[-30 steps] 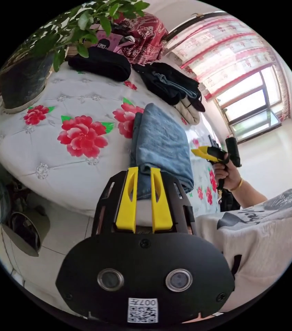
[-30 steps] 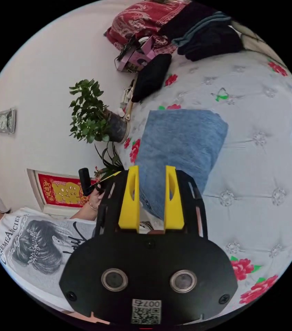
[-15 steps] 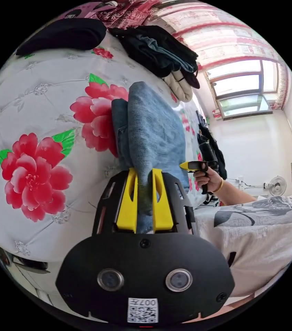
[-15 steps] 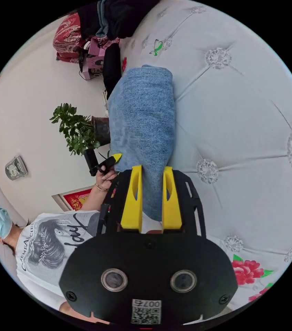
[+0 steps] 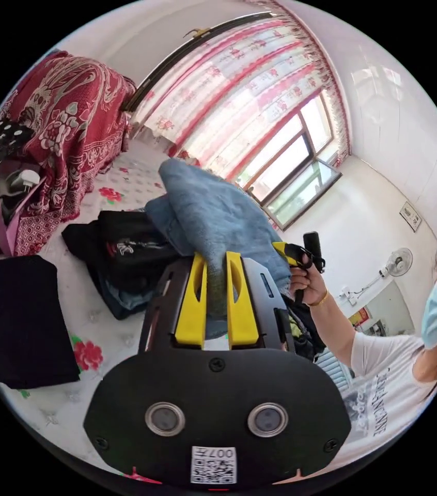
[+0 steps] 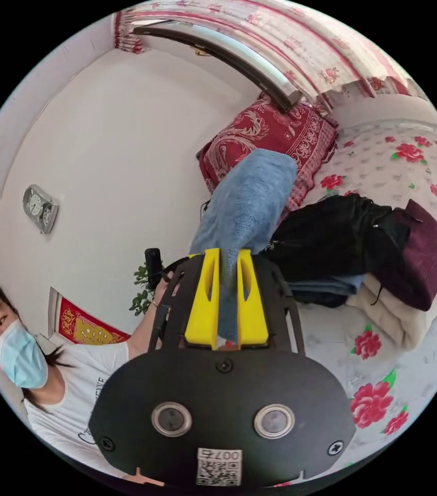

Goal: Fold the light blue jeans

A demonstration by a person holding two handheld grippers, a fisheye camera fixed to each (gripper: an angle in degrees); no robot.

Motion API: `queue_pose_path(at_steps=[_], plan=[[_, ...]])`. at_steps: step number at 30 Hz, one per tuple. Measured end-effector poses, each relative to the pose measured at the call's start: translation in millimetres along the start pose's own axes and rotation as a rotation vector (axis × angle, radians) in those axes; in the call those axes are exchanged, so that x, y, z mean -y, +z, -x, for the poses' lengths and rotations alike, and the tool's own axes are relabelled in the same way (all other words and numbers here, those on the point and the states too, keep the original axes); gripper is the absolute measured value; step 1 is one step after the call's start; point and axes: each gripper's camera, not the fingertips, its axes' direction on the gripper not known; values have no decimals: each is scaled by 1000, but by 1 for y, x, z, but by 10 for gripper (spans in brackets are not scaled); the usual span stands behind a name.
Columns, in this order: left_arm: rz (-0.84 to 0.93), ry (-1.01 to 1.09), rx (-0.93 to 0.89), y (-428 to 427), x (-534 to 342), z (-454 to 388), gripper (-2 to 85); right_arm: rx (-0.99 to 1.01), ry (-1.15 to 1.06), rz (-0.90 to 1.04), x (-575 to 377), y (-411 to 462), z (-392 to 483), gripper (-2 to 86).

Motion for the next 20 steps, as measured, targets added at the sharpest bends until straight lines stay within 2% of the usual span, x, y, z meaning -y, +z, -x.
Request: queue_pose_path(at_steps=[3, 4, 6, 10, 13, 14, 18, 20], plan=[[29, -76, 252, 44, 12, 16, 122, -240, 59, -37, 27, 7, -26, 28], [84, -61, 346, 63, -1, 19, 129, -342, 64, 7, 19, 16, -39, 29], [180, -10, 411, 91, -39, 22, 131, -451, 73, 116, -14, 32, -63, 32], [456, 103, 480, 149, -167, 13, 122, -605, 158, 405, -160, 54, -122, 33], [647, 219, 515, 175, -249, -17, 120, -733, 183, 487, -264, 34, -121, 31], [675, 242, 529, 179, -262, -25, 118, -811, 174, 480, -296, 20, -111, 29], [797, 331, 571, 201, -329, -74, 104, -890, 70, 357, -361, -22, -66, 28], [839, 370, 574, 214, -345, -91, 102, -871, 149, 345, -375, -61, -61, 33]])
